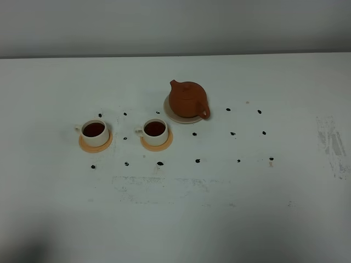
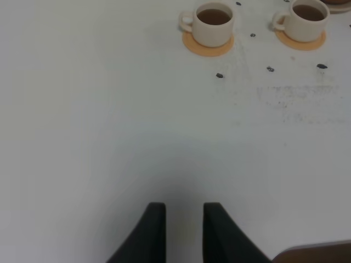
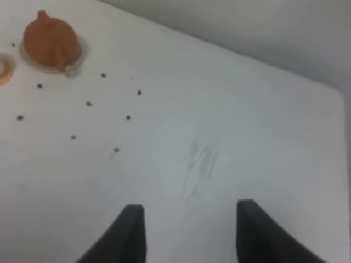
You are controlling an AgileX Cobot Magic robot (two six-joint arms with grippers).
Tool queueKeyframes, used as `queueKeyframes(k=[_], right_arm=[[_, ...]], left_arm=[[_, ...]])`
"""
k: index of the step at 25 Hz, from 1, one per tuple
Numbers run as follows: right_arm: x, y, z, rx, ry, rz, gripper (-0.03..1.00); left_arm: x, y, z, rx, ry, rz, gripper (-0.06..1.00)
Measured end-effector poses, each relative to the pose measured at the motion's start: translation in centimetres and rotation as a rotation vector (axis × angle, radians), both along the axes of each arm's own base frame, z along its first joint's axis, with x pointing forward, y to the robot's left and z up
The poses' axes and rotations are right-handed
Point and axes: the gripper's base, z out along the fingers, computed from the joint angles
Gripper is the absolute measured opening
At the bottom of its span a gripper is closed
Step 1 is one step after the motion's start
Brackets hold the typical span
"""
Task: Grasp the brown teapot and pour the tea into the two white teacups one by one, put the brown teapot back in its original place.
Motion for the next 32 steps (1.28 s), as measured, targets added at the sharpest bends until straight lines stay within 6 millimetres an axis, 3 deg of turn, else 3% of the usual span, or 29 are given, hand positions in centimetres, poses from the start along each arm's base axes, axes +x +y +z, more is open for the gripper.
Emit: queueKeyframes(k=[6, 10, 17, 24, 32], right_arm=[[-1.2, 0.7, -6.2, 0.106, 0.103, 0.004, 0.34], [-1.4, 0.7, -8.7, 0.122, 0.093, -0.004, 0.31], [-2.5, 0.5, -9.7, 0.206, 0.031, -0.026, 0.27], [-3.1, 0.0, -11.6, 0.181, -0.002, -0.073, 0.24], [-3.8, -0.1, -11.6, 0.196, -0.05, -0.1, 0.24]], left_arm=[[0.0, 0.0, 0.0, 0.0, 0.0, 0.0, 0.16], [0.0, 0.0, 0.0, 0.0, 0.0, 0.0, 0.16], [0.0, 0.0, 0.0, 0.0, 0.0, 0.0, 0.16], [0.0, 0.0, 0.0, 0.0, 0.0, 0.0, 0.16], [0.0, 0.0, 0.0, 0.0, 0.0, 0.0, 0.16]])
